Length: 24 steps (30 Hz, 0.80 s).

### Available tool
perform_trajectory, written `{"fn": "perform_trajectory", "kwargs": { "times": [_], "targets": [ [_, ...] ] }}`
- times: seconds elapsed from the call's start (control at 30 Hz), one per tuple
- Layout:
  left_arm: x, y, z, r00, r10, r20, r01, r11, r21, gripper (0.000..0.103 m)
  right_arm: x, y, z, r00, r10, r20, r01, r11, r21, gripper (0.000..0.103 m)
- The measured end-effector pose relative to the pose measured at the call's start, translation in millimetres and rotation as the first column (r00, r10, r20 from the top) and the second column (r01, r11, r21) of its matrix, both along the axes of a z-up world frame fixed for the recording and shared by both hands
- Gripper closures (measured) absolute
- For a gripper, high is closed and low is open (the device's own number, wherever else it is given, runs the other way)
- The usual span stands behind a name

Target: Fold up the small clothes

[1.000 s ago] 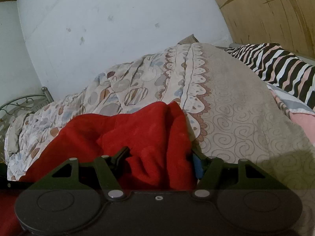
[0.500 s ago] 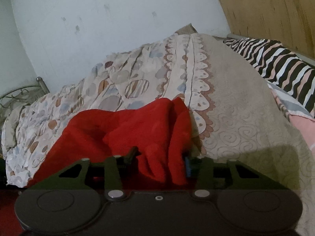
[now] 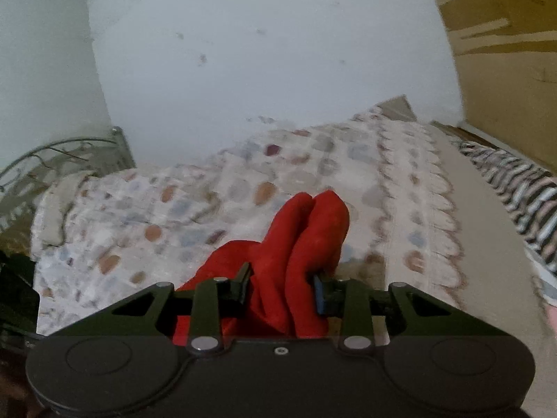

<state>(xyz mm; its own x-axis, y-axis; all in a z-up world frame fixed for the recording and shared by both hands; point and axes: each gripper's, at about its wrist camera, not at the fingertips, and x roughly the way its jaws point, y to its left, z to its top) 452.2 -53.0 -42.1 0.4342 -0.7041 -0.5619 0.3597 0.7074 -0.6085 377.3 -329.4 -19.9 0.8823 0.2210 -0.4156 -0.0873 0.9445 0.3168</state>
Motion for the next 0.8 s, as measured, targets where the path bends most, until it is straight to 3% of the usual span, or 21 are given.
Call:
{"fn": "perform_trajectory", "kwargs": {
  "times": [0.23, 0.4, 0.47, 0.53, 0.67, 0.8],
  "targets": [
    [13.4, 54.7, 21.4, 0.992, 0.102, 0.079, -0.111, 0.986, 0.126, 0.036, 46.2, 50.2, 0.9, 0.998, 0.060, 0.032, -0.063, 0.995, 0.081, 0.068],
    [24.4, 79.1, -7.0, 0.987, 0.159, 0.013, -0.158, 0.968, 0.196, 0.036, 89.9, 86.7, -27.7, 0.991, 0.111, -0.068, -0.105, 0.990, 0.090, 0.067],
    [23.5, 88.6, -24.5, 0.984, 0.179, -0.009, -0.174, 0.968, 0.182, 0.032, 101.2, 94.9, -47.2, 0.986, 0.102, -0.136, -0.094, 0.994, 0.063, 0.066],
    [19.1, 93.8, -33.5, 0.981, 0.195, -0.006, -0.191, 0.968, 0.162, 0.029, 102.3, 93.5, -60.4, 0.983, 0.053, -0.175, -0.049, 0.998, 0.032, 0.065],
    [16.8, 80.6, -35.0, 0.982, 0.187, 0.032, -0.190, 0.954, 0.231, 0.019, 95.1, 75.3, -76.6, 0.975, 0.023, -0.221, 0.001, 0.994, 0.112, 0.058],
    [11.8, 76.4, -24.1, 0.971, 0.232, 0.062, -0.240, 0.926, 0.292, 0.009, 80.5, 80.7, -66.1, 0.981, 0.012, -0.191, -0.008, 1.000, 0.020, 0.050]
  ]
}}
